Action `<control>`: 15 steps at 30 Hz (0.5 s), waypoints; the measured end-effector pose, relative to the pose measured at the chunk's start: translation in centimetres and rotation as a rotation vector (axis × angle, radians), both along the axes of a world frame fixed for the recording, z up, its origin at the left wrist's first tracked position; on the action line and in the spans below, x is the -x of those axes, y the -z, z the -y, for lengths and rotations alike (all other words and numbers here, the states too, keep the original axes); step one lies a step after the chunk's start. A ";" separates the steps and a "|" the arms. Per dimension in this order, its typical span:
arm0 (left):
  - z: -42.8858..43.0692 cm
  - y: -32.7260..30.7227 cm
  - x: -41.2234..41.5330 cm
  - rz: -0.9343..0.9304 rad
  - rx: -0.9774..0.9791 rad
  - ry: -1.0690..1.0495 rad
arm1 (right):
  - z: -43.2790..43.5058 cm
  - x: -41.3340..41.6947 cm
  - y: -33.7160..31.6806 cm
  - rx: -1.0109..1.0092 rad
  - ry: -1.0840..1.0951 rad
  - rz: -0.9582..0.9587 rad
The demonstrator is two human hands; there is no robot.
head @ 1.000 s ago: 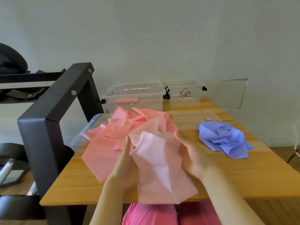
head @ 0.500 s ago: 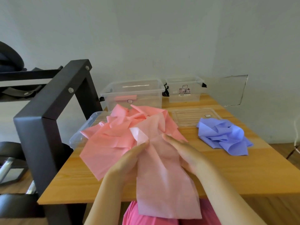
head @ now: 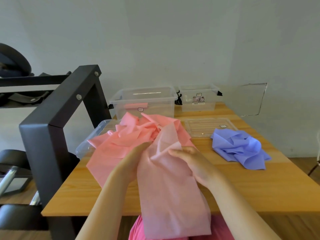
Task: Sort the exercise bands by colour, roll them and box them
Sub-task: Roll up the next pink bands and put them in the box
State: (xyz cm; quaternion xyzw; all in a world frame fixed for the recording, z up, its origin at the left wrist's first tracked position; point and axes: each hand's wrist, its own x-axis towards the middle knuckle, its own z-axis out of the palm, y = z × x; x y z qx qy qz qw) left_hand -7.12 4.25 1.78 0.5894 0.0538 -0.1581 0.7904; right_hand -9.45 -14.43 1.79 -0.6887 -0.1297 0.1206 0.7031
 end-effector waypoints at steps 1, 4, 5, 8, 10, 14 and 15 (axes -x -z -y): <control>0.2 -0.2 0.0 -0.009 -0.022 -0.008 | 0.1 0.3 0.0 0.021 -0.009 0.019; 0.3 -0.2 -0.3 -0.002 -0.077 -0.095 | 0.4 0.7 0.5 0.024 -0.018 0.033; 0.4 -0.1 -0.2 0.008 -0.078 -0.105 | 0.4 0.6 0.6 -0.011 0.000 0.009; 0.4 0.5 0.1 0.027 -0.012 -0.107 | 0.4 -0.1 1.5 -0.165 0.105 -0.097; 0.2 0.9 0.3 0.048 0.054 -0.109 | 0.5 -0.3 1.7 -0.253 0.120 -0.148; -0.7 1.4 1.0 0.092 0.193 -0.060 | 0.2 -1.1 0.0 -0.333 0.152 -0.221; -1.1 1.5 1.2 0.097 0.222 -0.048 | 0.4 -1.2 -0.3 -0.387 0.171 -0.200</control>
